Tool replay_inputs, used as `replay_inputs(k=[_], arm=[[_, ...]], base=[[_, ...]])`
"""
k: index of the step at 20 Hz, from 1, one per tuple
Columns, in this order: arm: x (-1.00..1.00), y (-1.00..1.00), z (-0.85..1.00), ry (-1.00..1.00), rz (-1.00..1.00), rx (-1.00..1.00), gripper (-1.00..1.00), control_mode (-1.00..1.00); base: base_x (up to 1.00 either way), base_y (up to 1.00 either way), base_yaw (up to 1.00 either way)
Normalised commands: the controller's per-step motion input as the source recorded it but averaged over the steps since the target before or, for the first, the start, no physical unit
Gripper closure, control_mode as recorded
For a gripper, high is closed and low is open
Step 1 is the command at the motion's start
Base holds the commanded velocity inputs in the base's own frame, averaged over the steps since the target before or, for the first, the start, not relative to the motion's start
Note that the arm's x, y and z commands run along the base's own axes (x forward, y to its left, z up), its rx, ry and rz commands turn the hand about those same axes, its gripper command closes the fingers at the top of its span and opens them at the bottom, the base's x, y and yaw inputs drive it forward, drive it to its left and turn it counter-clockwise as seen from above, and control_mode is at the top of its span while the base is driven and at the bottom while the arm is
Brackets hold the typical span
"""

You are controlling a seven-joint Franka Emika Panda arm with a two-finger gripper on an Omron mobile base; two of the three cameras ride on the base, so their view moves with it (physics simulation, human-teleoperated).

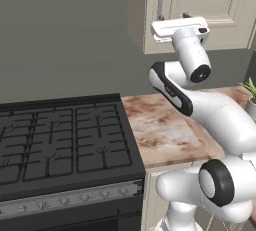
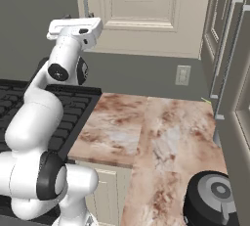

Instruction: Move the mustard and shaker from the cabinet to the dining counter.

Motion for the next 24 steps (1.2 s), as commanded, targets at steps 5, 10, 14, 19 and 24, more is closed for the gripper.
replay_inputs(k=[5, 10, 14, 19, 24], arm=[[0.51, 0.0, 0.0, 0.03, 0.0, 0.0, -1.0, -1.0], [0.49, 0.0, 0.0, 0.03, 0.0, 0.0, -1.0, -1.0], [0.47, 0.0, 0.0, 0.02, -0.01, 0.0, -1.0, -1.0], [0.52, -0.02, 0.0, 0.02, -0.02, 0.0, -1.0, -1.0], [0.7, 0.0, -0.03, 0.08, -0.04, 0.0, -1.0, -1.0]], base=[[0.0, 0.0, 0.0], [0.0, 0.0, 0.0], [0.0, 0.0, 0.0], [0.0, 0.0, 0.0], [0.0, 0.0, 0.0]])
